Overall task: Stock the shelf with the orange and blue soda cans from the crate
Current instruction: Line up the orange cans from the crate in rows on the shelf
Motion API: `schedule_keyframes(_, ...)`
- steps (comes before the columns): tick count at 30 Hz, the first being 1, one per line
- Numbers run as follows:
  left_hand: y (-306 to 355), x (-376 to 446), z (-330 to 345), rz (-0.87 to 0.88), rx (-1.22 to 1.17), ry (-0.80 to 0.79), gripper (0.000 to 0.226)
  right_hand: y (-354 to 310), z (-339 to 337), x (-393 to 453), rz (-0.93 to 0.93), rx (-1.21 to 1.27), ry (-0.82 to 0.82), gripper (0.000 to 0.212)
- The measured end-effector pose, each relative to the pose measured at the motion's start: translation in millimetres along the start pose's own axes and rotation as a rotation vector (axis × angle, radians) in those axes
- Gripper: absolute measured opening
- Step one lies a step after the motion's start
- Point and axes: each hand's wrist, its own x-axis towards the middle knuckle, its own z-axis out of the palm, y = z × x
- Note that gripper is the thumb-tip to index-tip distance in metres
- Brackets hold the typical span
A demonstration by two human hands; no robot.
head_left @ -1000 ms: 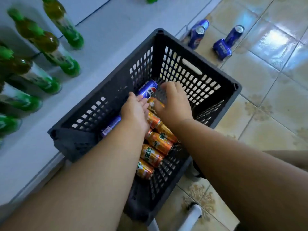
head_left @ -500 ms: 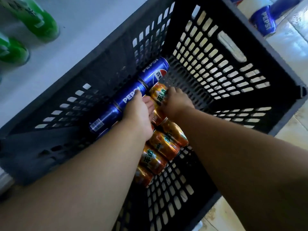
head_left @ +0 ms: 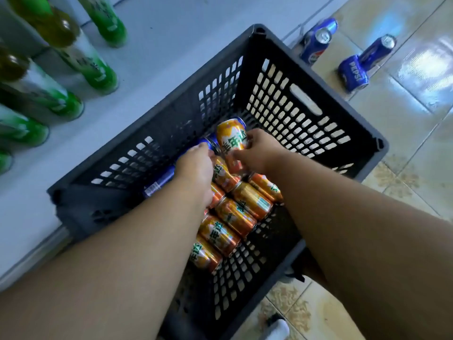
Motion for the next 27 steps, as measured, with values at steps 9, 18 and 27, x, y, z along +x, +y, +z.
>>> schedule_keyframes(9,47,-152,-61,0.517,0.123,0.017,0.030,-75,-18,-153,-0.305,0.652,-0.171,0.028)
schedule_keyframes(18,88,-279,-157,0.898,0.088,0.107,0.020,-162,3,-287,-0.693,0.520,-0.027,0.057)
schedule_keyframes(27,112,-351,-251,1.093,0.043,0.269,0.026,-253,28,-366,-0.967,0.283,0.005,0.044)
